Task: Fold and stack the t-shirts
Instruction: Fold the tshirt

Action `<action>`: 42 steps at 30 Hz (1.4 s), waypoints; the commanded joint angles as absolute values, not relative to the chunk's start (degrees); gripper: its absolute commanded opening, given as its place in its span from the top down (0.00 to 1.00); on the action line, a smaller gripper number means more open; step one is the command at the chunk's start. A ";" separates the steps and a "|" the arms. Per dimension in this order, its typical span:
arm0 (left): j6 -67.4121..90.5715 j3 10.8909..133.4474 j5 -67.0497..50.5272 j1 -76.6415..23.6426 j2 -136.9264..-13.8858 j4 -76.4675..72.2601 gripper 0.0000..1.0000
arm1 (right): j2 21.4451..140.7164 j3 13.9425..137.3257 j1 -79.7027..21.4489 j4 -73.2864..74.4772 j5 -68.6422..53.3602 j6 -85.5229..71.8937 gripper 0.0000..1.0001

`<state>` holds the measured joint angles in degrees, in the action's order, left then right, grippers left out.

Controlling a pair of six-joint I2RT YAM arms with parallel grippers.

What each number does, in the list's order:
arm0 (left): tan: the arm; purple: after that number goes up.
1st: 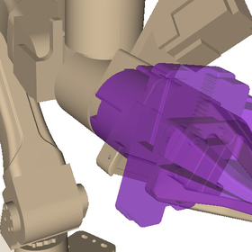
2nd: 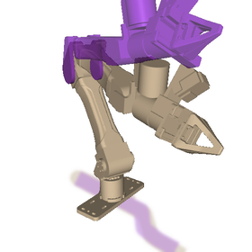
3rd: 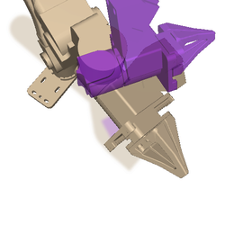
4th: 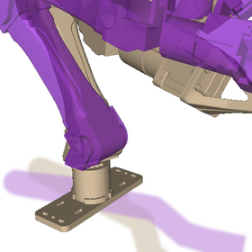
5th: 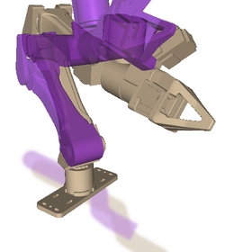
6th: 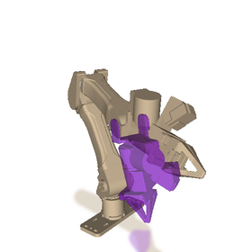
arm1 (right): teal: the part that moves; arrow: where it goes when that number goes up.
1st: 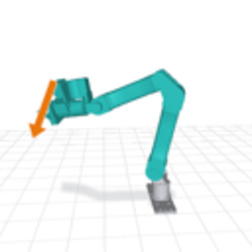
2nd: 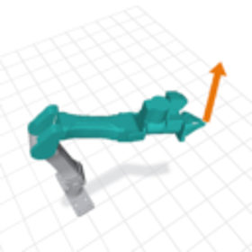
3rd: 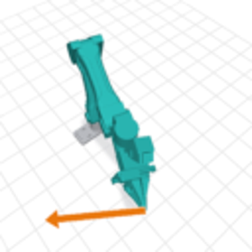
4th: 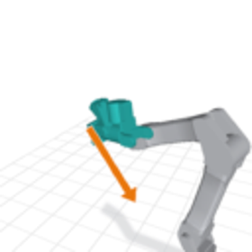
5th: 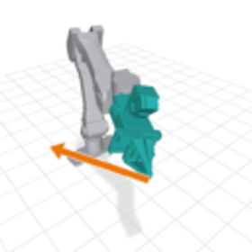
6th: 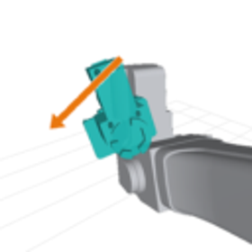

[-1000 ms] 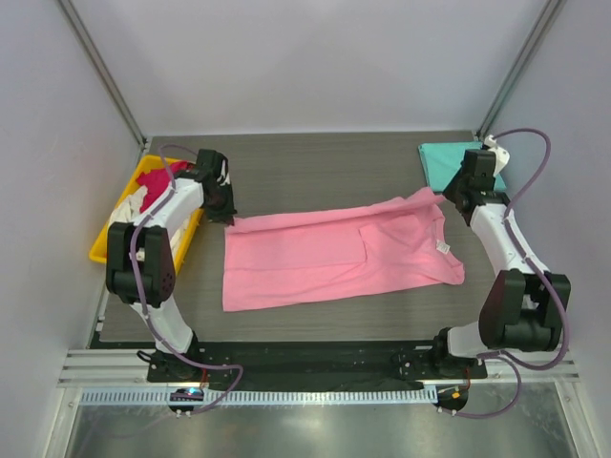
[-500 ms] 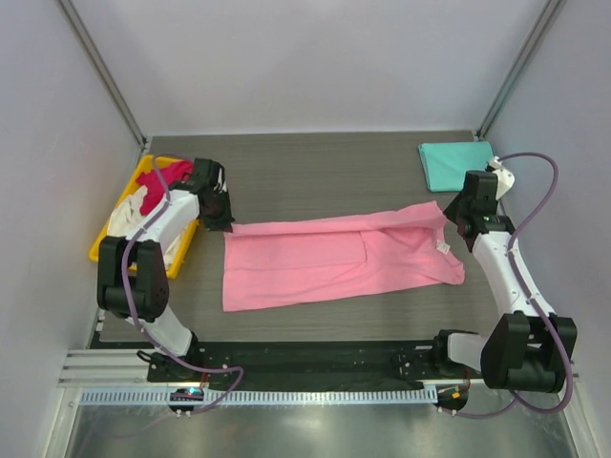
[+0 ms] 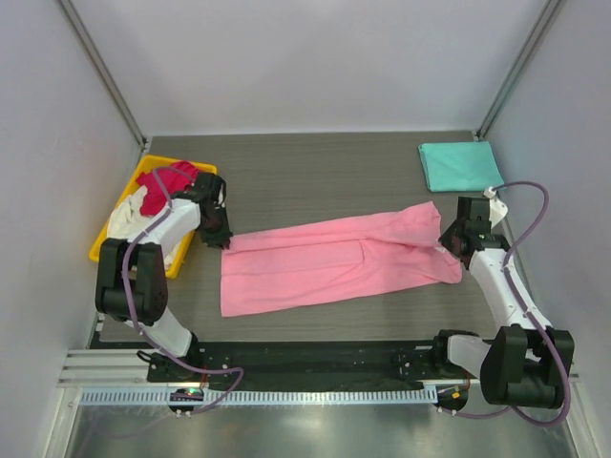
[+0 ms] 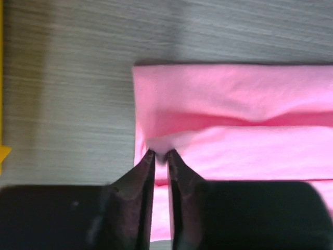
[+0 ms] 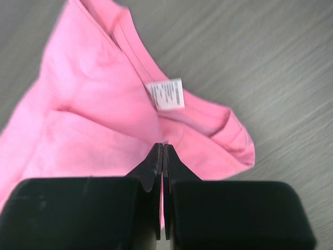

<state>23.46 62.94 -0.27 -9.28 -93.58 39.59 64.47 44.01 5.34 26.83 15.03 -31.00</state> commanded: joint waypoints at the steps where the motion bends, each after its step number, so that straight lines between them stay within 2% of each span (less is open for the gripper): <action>1: 23.64 64.51 4.65 -10.72 -91.67 41.83 0.80 | 62.40 40.26 5.45 27.60 9.69 -35.24 0.99; 5: 23.64 65.48 6.95 -13.00 -89.48 43.16 0.61 | 60.74 37.88 5.45 27.51 7.12 -35.25 0.99; 7: 23.73 66.62 7.64 -14.76 -89.47 43.94 0.59 | 59.95 36.92 5.45 27.60 7.73 -35.24 0.99; 19: 25.49 67.15 8.17 -16.87 -94.22 45.78 0.58 | 59.33 36.83 5.45 27.33 6.24 -34.98 0.99; 26: 28.38 61.80 5.54 -17.05 -93.34 43.51 0.55 | 59.15 36.74 5.45 26.81 5.10 -34.54 0.99; 36: 30.59 58.80 6.77 -17.05 -94.04 41.75 0.60 | 60.03 37.18 5.45 25.67 4.40 -33.75 0.99; 39: 30.85 59.15 7.21 -17.05 -94.31 41.57 0.65 | 60.47 37.18 5.45 25.49 4.04 -33.75 0.99; 41: 30.85 59.94 7.99 -17.05 -94.83 42.10 0.72 | 60.47 37.09 5.45 25.40 4.04 -33.66 0.99; 42: 30.85 60.20 9.13 -17.05 -94.92 42.53 0.81 | 60.47 37.18 5.45 25.49 4.22 -33.58 0.99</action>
<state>30.17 58.83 6.68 -16.86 -94.24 43.07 60.62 36.36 5.34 27.40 4.54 -34.15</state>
